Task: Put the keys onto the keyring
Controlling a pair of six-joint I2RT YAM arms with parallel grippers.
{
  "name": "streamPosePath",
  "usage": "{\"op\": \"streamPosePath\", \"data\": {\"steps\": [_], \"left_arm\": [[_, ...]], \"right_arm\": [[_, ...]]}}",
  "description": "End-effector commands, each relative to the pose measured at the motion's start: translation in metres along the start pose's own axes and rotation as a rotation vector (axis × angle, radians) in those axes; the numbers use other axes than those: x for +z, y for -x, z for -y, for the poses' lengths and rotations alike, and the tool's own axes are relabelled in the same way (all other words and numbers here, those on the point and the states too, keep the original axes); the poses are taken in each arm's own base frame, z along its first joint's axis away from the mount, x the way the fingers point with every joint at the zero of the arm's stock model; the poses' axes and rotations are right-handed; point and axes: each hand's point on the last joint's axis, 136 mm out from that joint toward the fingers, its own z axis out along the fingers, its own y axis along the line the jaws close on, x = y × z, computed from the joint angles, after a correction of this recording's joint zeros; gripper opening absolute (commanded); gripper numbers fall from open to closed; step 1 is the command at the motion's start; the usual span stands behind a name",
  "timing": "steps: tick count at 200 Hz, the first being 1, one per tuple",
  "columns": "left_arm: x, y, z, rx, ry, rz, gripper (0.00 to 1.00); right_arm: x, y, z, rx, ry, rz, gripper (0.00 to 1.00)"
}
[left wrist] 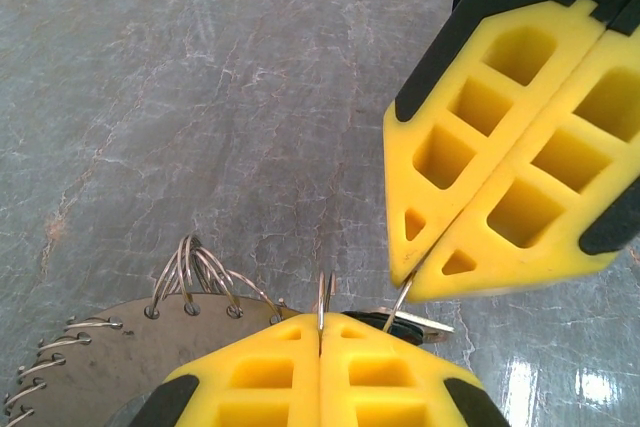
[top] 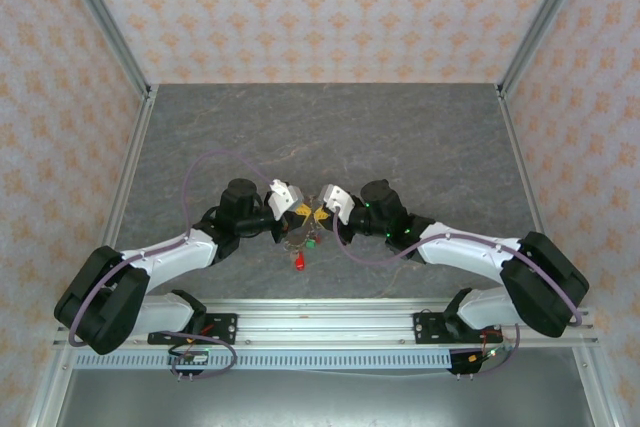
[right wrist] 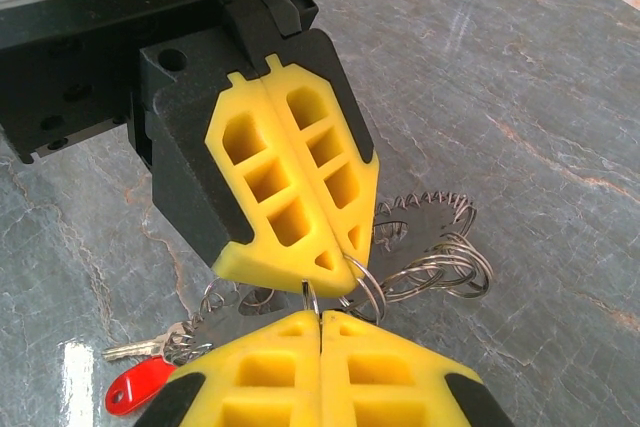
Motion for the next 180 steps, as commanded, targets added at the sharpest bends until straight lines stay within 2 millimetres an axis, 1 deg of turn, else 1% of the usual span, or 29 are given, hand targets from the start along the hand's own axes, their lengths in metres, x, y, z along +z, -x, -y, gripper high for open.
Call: {"op": "streamPosePath", "data": {"steps": [1, 69, 94, 143, 163, 180], "left_arm": [[-0.001, 0.015, 0.003, 0.039, -0.007, 0.026, 0.00], [-0.001, 0.017, 0.004, 0.040, -0.013, 0.029, 0.00], [-0.001, 0.017, 0.004, 0.040, -0.014, 0.028, 0.00], [-0.002, 0.022, 0.006, 0.039, -0.024, 0.046, 0.00], [-0.004, 0.019, 0.002, 0.043, 0.013, 0.038, 0.00], [-0.005, 0.017, -0.003, 0.035, 0.046, 0.037, 0.00]], "right_arm": [[-0.005, 0.024, 0.007, -0.034, -0.036, 0.093, 0.00], [-0.005, 0.032, 0.009, -0.024, -0.043, 0.125, 0.00], [-0.005, 0.037, 0.015, -0.009, -0.072, 0.149, 0.00], [0.006, 0.028, 0.015, 0.017, -0.050, 0.097, 0.00], [0.003, 0.024, 0.012, 0.008, -0.047, 0.080, 0.00], [-0.004, 0.023, 0.015, 0.004, -0.077, 0.081, 0.00]]}}
